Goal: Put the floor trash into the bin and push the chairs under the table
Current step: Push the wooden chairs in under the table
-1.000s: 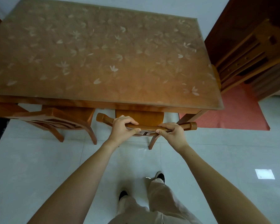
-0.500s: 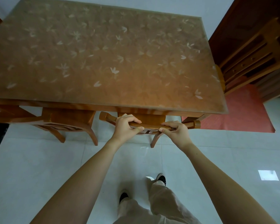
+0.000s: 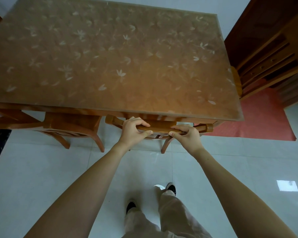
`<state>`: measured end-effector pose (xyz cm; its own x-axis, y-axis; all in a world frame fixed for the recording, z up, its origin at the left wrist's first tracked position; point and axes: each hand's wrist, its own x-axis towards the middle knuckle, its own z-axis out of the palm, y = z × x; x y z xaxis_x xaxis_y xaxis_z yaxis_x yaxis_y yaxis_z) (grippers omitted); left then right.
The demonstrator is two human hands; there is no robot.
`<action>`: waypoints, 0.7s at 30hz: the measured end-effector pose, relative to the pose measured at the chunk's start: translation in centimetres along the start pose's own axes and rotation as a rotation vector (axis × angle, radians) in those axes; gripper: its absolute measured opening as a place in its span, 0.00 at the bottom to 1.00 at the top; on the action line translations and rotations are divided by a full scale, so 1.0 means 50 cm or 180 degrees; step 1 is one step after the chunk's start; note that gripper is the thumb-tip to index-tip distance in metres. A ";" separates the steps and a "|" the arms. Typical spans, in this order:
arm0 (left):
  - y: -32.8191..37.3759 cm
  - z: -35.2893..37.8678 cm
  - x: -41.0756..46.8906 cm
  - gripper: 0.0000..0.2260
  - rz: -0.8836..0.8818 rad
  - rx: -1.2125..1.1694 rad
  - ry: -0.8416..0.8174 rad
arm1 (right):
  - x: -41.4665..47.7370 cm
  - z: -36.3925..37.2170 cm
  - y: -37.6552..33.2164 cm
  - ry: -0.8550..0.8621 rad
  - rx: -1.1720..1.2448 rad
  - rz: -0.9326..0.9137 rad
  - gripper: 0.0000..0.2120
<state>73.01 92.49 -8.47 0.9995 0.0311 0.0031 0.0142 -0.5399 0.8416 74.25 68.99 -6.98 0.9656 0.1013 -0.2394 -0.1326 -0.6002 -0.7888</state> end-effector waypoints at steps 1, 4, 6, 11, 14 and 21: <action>0.001 -0.001 -0.001 0.09 -0.0013 0.0015 -0.0015 | -0.001 0.000 0.001 -0.0012 -0.0011 0.0013 0.14; 0.004 -0.004 -0.006 0.08 -0.0070 0.0084 -0.0071 | -0.005 -0.002 -0.003 -0.0023 0.0006 0.0048 0.15; 0.007 -0.007 -0.013 0.08 -0.0111 0.0143 -0.0081 | -0.012 -0.002 -0.014 -0.0026 0.0023 0.0045 0.15; 0.034 -0.017 -0.048 0.12 -0.0193 0.0254 -0.0055 | -0.032 0.003 -0.038 0.0004 -0.0171 -0.0023 0.16; 0.057 -0.038 -0.087 0.14 -0.0197 0.0238 -0.0052 | -0.065 0.001 -0.058 0.0147 -0.0304 -0.0346 0.16; 0.099 -0.103 -0.232 0.23 0.1039 0.1445 -0.0128 | -0.208 0.003 -0.083 0.0761 -0.1235 -0.1665 0.19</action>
<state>61.34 93.77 -1.56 0.9542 -0.2255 0.1965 -0.2944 -0.8244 0.4835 64.72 70.55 -1.31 0.9095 0.3039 0.2836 0.4103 -0.7649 -0.4965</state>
